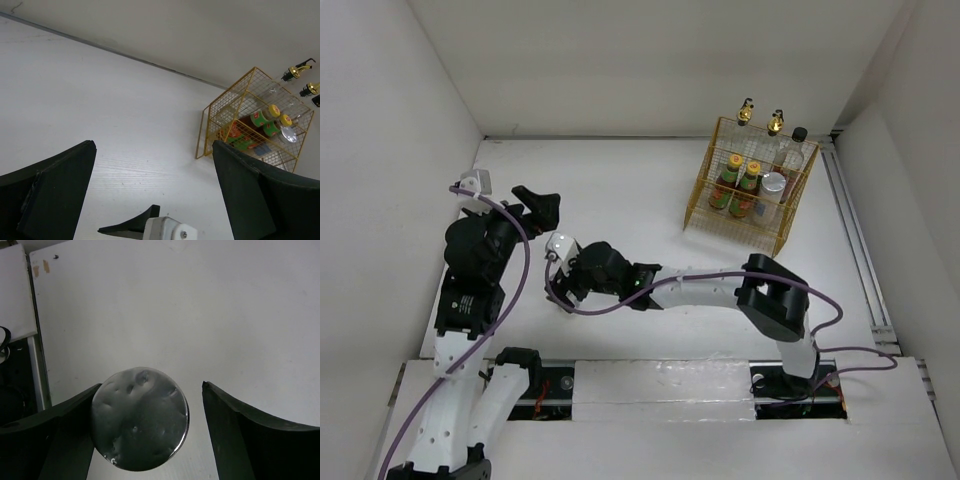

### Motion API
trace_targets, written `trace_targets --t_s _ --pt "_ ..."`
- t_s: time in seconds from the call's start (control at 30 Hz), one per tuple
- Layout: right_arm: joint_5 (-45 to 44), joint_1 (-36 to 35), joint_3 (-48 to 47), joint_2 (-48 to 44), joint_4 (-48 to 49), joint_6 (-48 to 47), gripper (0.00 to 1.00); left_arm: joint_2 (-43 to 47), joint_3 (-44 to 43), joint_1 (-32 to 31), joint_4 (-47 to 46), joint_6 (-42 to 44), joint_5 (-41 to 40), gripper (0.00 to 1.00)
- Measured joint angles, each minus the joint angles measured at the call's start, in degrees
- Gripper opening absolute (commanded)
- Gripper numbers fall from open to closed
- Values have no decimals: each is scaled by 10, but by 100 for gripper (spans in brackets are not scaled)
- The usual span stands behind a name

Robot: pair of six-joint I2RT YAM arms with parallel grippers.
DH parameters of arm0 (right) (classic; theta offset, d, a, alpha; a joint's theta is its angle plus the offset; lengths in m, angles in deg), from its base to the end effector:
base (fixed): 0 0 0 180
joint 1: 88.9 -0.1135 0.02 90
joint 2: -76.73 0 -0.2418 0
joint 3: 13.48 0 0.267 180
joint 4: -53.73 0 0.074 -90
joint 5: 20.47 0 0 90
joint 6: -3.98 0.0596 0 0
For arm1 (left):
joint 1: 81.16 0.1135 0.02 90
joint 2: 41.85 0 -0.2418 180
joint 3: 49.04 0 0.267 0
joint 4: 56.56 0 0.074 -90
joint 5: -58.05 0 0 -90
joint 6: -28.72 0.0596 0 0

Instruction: Organize the condiment bottles

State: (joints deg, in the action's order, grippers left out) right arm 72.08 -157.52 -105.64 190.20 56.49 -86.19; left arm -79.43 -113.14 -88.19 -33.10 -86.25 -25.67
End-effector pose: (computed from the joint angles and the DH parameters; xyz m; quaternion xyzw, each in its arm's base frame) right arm 0.1768 0.4588 0.1958 -0.4692 0.6624 0.3433 0.4725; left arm 0.1980 -0.0310 0.3873 -0.0678 0.6847 -0.2360 0.6862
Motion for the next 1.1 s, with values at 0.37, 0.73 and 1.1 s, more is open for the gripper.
trace_targets --t_s 0.37,0.73,1.1 --pt "-58 -1 92 -86 -6 4 29 6 0 0 0 0 4 99" --pt "-146 222 163 -421 -42 -9 25 -2 0 0 -4 0 47 99" --pt "-99 431 171 -393 -115 -9 25 -2 0 0 -5 0 66 99"
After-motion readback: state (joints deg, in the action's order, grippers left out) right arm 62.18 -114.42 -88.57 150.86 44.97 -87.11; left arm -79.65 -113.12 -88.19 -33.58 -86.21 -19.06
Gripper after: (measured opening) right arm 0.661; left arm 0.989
